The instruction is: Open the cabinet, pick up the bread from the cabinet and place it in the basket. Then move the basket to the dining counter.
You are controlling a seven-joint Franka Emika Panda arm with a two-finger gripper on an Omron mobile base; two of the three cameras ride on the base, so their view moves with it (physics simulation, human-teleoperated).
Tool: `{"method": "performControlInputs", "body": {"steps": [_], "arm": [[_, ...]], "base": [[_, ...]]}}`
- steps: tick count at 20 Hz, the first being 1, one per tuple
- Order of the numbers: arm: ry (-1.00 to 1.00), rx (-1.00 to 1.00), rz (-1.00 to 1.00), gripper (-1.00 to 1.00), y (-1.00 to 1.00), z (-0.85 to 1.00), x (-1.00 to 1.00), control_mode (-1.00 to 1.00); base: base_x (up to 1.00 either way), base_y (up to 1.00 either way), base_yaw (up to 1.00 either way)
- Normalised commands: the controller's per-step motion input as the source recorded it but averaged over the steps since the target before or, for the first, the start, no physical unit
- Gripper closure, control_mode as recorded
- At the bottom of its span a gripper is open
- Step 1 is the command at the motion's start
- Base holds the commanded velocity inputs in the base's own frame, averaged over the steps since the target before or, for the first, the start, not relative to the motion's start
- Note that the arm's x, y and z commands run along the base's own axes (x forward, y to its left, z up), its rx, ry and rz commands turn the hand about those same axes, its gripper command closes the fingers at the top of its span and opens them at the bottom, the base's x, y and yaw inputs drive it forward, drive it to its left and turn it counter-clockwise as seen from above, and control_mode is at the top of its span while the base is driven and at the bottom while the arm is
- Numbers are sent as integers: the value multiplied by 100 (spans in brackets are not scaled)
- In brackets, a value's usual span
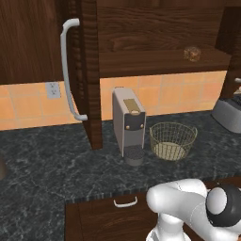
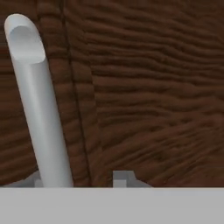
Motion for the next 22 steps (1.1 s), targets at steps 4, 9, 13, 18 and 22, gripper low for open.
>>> {"method": "performControlInputs", "body": {"steps": [4,9,13,18,22], "arm": [[0,1,0,100,-94,-5,-100,-100],[4,2,-1,100,-71,-12,-83,-100],[7,0,-3,-100,-11,0,-63,-100],[1,0,-26,-100,14,0,-94,-100],[2,-8,-47,-100,66,-4,-93,-100]], "base": [[0,0,0],[0,0,0],[0,0,0],[0,0,0],[0,0,0]]}}
